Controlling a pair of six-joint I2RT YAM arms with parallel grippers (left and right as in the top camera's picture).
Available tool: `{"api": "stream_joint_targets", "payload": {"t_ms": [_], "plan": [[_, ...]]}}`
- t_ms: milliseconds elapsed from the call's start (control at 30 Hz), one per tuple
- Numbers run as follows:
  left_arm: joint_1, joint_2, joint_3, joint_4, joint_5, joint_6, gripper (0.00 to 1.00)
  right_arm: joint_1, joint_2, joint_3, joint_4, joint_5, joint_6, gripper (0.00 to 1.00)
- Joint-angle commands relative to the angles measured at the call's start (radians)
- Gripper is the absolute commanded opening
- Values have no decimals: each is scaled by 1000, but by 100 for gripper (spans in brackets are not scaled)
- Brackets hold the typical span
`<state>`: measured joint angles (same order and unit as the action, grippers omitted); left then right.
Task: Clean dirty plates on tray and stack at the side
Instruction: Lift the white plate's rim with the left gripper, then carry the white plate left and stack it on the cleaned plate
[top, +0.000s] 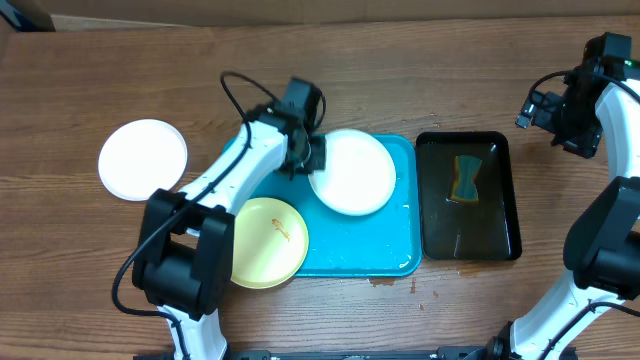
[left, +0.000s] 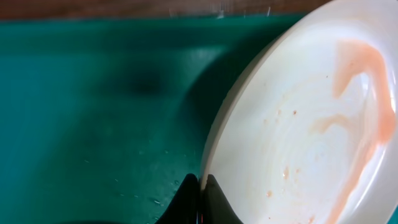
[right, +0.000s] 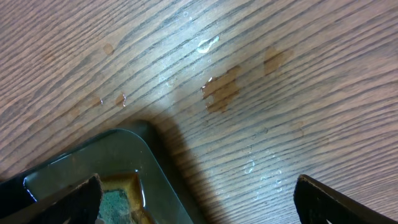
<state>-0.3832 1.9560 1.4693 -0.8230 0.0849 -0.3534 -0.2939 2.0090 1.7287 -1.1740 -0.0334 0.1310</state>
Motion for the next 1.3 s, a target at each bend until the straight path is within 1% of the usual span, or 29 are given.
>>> {"api": "stream_joint_targets", "payload": {"t_ms": [0, 167, 300, 400, 467, 667, 733, 867, 1033, 1133, 1267], "plan": [[10, -30, 127, -46, -6, 40, 4, -3, -19, 11, 3, 6, 4, 100], [-23, -30, 234, -84, -7, 39, 4, -3, -19, 11, 3, 6, 4, 100], [-78, -30, 263, -49, -11, 39, 4, -3, -19, 11, 3, 6, 3, 100], [-143, -30, 264, -10, -64, 39, 4, -3, -19, 11, 3, 6, 4, 100], [-202, -30, 264, 10, -163, 39, 4, -3, -19, 11, 3, 6, 4, 100], [-412, -30, 263, 77, -534, 46, 4, -3, -19, 11, 3, 6, 4, 100], [-473, -30, 263, 90, -636, 72, 4, -3, -19, 11, 3, 6, 4, 100], [-607, -30, 263, 121, -848, 167, 4, -3, -19, 11, 3, 6, 4, 100], [-736, -30, 263, 169, -1054, 281, 4, -3, -19, 11, 3, 6, 4, 100], [-792, -30, 263, 196, -1152, 338, 4, -3, -19, 11, 3, 6, 4, 100], [-828, -30, 263, 223, -1241, 378, 4, -3, -19, 11, 3, 6, 4, 100]]}}
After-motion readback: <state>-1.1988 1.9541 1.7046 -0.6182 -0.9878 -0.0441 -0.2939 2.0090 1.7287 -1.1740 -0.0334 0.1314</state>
